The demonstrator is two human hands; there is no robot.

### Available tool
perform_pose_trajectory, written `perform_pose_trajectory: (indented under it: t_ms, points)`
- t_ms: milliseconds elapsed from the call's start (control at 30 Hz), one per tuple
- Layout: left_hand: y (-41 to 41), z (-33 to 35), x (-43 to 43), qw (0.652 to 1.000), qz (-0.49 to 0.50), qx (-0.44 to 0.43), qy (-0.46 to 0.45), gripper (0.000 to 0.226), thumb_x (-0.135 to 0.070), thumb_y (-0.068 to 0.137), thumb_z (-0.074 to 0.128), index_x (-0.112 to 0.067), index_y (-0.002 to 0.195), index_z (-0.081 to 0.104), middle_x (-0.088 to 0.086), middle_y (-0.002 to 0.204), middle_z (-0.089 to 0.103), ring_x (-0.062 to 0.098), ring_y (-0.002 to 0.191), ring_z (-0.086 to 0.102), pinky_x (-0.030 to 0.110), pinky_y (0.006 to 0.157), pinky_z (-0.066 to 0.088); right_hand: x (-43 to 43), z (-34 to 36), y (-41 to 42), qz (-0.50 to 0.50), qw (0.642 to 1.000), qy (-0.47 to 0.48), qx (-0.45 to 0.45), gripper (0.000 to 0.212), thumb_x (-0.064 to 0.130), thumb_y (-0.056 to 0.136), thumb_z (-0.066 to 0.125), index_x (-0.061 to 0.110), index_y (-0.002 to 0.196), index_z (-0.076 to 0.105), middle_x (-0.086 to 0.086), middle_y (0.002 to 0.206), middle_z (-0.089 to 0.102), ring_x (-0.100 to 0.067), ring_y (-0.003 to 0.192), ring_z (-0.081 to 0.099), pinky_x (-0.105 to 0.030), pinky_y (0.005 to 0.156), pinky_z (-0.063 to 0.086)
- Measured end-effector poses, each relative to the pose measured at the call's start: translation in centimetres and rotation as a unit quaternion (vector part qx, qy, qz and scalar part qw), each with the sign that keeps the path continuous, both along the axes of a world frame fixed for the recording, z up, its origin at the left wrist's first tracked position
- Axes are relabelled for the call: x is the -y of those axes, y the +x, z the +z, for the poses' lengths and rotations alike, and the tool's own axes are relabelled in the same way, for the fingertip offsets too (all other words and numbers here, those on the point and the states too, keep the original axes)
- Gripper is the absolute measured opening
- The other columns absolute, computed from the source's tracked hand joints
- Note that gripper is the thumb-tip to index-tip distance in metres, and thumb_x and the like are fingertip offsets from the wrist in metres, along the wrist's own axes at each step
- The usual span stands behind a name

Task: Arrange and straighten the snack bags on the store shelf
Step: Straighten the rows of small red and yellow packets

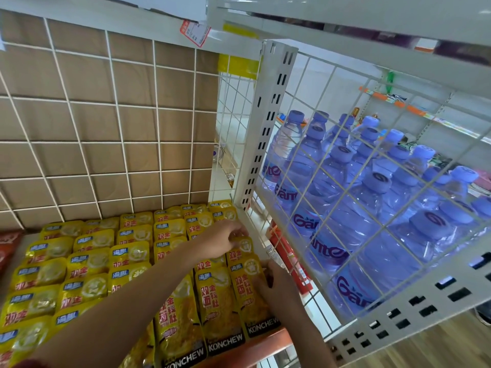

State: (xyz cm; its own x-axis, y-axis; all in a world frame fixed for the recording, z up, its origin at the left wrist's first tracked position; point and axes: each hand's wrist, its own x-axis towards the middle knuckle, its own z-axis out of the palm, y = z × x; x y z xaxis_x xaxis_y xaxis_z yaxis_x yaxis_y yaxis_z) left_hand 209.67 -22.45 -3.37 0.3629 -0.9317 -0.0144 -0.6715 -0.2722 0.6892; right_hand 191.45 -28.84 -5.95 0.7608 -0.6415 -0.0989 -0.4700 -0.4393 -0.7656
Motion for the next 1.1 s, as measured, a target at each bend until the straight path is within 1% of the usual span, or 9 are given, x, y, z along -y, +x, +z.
perform_pose_trajectory:
  t_ms: [200,300,400,533,700,800,900,1000,1100]
  points:
    - [-0.3,0.3,-0.4,1.000,-0.004,0.016,-0.016,0.029,-0.015,0.088,0.061,-0.010,0.116,0.061,0.003,0.116,0.060,0.008,0.094,0.052,0.019,0.080,0.042,-0.3,0.2,-0.1,-0.008,1.000,-0.015,0.007,0.029,0.030,0.086,0.061,0.032,0.114,0.054,0.012,0.075,0.057,0.002,0.066,0.056,-0.013,0.057,0.039]
    - [-0.2,0.4,-0.8,0.999,0.011,0.026,-0.034,0.028,-0.011,0.087,0.062,-0.013,0.115,0.062,0.003,0.117,0.060,0.012,0.103,0.055,0.016,0.082,0.038,-0.4,0.2,-0.2,-0.009,1.000,-0.030,0.003,0.033,0.029,0.086,0.062,0.032,0.117,0.052,0.012,0.073,0.053,0.002,0.064,0.052,-0.014,0.057,0.038]
    - [0.1,0.6,-1.9,0.996,0.040,0.049,-0.059,0.028,-0.011,0.090,0.058,-0.016,0.117,0.060,0.001,0.122,0.057,0.014,0.115,0.051,0.015,0.086,0.035,-0.3,0.3,-0.3,-0.010,0.999,-0.051,-0.007,0.035,0.032,0.085,0.063,0.032,0.117,0.050,0.015,0.082,0.049,0.002,0.068,0.049,-0.014,0.061,0.039]
    - [-0.5,0.8,-4.1,0.991,0.054,0.090,-0.085,0.029,-0.016,0.093,0.053,-0.015,0.123,0.055,-0.001,0.128,0.053,0.012,0.120,0.047,0.017,0.093,0.034,0.2,0.9,0.4,-0.042,0.997,-0.069,0.012,0.037,0.036,0.085,0.062,0.027,0.119,0.051,0.013,0.098,0.048,-0.004,0.084,0.050,-0.028,0.075,0.048]
    - [-1.9,-0.5,-6.4,0.985,0.045,0.162,-0.036,0.042,-0.027,0.096,0.044,-0.021,0.138,0.038,-0.004,0.141,0.039,0.012,0.130,0.035,0.024,0.103,0.028,1.1,1.9,3.2,-0.012,0.993,-0.113,0.023,0.035,0.029,0.088,0.060,0.022,0.121,0.054,0.004,0.112,0.056,-0.011,0.096,0.053,-0.029,0.081,0.045]
    - [-2.2,-1.0,-7.0,0.986,0.051,0.157,0.019,0.054,-0.035,0.095,0.045,-0.024,0.144,0.025,-0.005,0.151,0.024,0.013,0.138,0.023,0.030,0.111,0.021,1.6,1.9,4.9,0.037,0.990,-0.131,0.025,0.034,0.025,0.090,0.057,0.020,0.123,0.055,0.002,0.117,0.055,-0.014,0.106,0.053,-0.028,0.086,0.043]
    - [-2.3,-1.4,-7.2,0.986,0.029,0.143,0.075,0.073,-0.048,0.089,0.052,-0.026,0.147,0.015,-0.007,0.156,0.010,0.014,0.142,0.011,0.036,0.115,0.012,1.8,1.5,5.9,0.073,0.988,-0.137,-0.003,0.039,0.029,0.088,0.059,0.024,0.126,0.054,0.002,0.118,0.052,-0.013,0.103,0.053,-0.028,0.086,0.044]
    - [-2.5,-1.4,-6.7,0.987,0.023,0.136,0.082,0.080,-0.052,0.086,0.054,-0.027,0.148,0.010,-0.008,0.156,0.008,0.015,0.143,0.007,0.039,0.117,0.009,1.8,1.0,5.9,0.028,0.990,-0.136,0.012,0.030,0.030,0.085,0.062,0.023,0.114,0.059,0.003,0.110,0.050,-0.012,0.098,0.052,-0.029,0.082,0.046]
    - [-2.6,-1.3,-6.0,0.989,0.019,0.130,0.076,0.081,-0.049,0.085,0.057,-0.027,0.148,0.010,-0.006,0.156,0.012,0.015,0.143,0.007,0.039,0.115,0.008,2.0,0.5,4.9,-0.021,0.990,-0.140,0.021,0.019,0.037,0.083,0.064,0.021,0.092,0.059,0.005,0.092,0.054,-0.011,0.084,0.054,-0.030,0.073,0.046]
